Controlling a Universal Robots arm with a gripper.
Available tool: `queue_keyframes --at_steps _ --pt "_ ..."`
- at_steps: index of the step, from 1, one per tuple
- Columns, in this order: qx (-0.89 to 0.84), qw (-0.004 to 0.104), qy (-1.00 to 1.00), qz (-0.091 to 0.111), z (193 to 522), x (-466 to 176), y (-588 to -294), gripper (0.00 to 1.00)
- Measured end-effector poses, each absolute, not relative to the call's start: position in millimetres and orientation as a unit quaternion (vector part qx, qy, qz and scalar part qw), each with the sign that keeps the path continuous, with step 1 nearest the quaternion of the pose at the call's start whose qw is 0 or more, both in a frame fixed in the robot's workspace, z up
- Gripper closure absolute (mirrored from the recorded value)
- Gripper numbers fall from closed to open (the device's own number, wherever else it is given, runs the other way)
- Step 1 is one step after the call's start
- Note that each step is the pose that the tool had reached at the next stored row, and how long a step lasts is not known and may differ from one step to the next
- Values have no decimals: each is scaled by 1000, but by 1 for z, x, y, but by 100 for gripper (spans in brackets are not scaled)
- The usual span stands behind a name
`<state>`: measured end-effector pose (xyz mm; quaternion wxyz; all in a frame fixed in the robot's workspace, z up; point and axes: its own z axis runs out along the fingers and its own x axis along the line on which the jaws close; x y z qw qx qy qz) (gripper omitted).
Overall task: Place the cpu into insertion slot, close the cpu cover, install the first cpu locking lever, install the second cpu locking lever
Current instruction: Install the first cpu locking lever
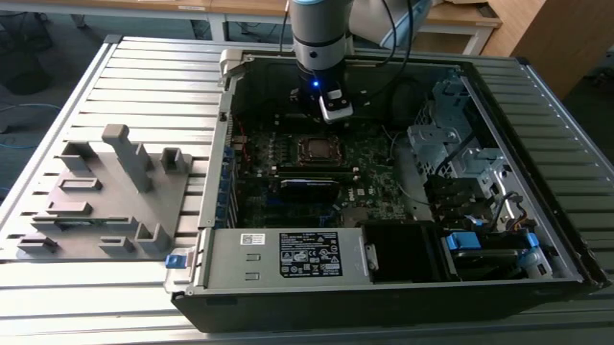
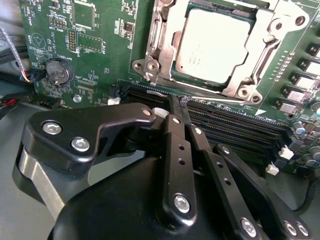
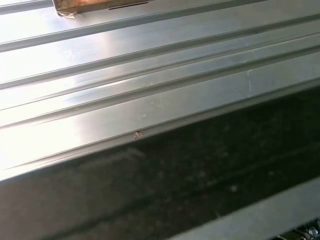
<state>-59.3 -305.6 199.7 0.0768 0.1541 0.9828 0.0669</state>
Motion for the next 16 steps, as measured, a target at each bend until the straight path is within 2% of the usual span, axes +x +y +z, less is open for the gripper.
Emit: queue_keyframes --at_steps 10,16 --pt "154 79 983 67 199 -60 -306 90" --pt "153 80 983 60 198 -60 -306 90"
